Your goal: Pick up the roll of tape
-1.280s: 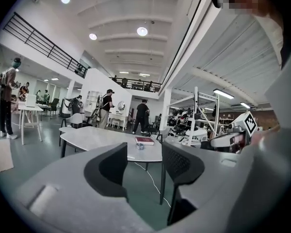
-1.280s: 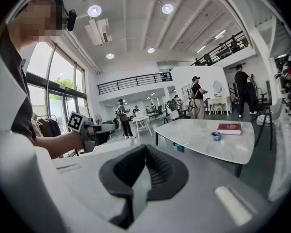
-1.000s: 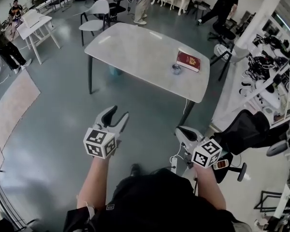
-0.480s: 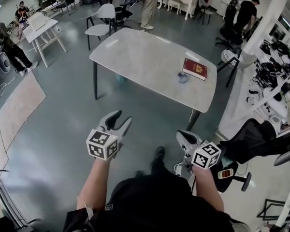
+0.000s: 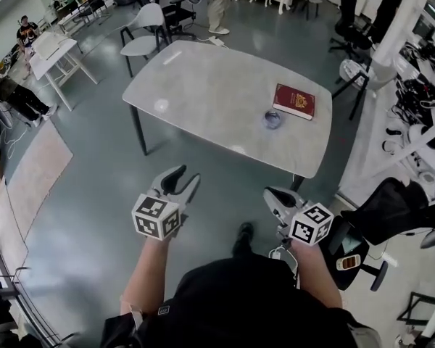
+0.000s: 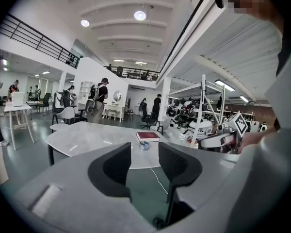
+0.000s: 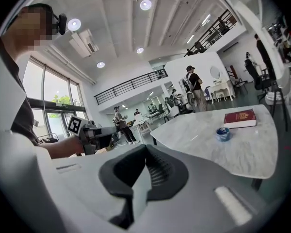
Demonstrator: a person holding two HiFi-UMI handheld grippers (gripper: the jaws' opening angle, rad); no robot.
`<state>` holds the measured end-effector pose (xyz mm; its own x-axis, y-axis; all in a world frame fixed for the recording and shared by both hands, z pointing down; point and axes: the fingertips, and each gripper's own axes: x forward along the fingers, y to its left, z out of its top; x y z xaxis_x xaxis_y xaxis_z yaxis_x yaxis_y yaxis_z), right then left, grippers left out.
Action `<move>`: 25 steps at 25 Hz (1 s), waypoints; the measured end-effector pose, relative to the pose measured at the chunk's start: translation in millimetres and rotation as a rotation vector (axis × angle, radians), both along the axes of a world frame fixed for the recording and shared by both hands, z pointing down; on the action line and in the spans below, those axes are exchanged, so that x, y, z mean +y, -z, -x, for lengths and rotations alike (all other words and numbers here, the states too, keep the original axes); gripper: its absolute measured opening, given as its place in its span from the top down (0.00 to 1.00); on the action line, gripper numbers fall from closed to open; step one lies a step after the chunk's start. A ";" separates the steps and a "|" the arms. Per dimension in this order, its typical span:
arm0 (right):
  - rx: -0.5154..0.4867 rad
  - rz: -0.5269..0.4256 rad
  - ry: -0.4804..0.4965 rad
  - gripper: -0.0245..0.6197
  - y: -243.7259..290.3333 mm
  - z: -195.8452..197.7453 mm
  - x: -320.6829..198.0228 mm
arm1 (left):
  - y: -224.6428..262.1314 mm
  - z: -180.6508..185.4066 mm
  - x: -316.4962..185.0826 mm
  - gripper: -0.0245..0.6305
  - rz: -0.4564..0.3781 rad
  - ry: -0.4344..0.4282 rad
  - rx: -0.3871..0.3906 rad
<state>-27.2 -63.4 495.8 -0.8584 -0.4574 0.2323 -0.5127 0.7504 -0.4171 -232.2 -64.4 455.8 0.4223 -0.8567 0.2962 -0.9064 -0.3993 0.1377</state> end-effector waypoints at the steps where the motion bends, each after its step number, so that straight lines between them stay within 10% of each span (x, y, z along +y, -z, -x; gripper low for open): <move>1: -0.002 0.003 -0.004 0.96 -1.1 -7.8 -16.0 | 0.1 -8.8 -16.3 0.68 0.003 -0.008 -0.005; 13: -0.032 0.004 -0.034 0.96 1.3 -74.5 -152.5 | 0.8 -82.5 -153.8 0.70 0.034 -0.068 -0.056; 25: -0.012 0.042 -0.153 0.96 1.4 -63.6 -243.0 | 3.5 -70.8 -266.5 0.75 -0.005 -0.173 -0.036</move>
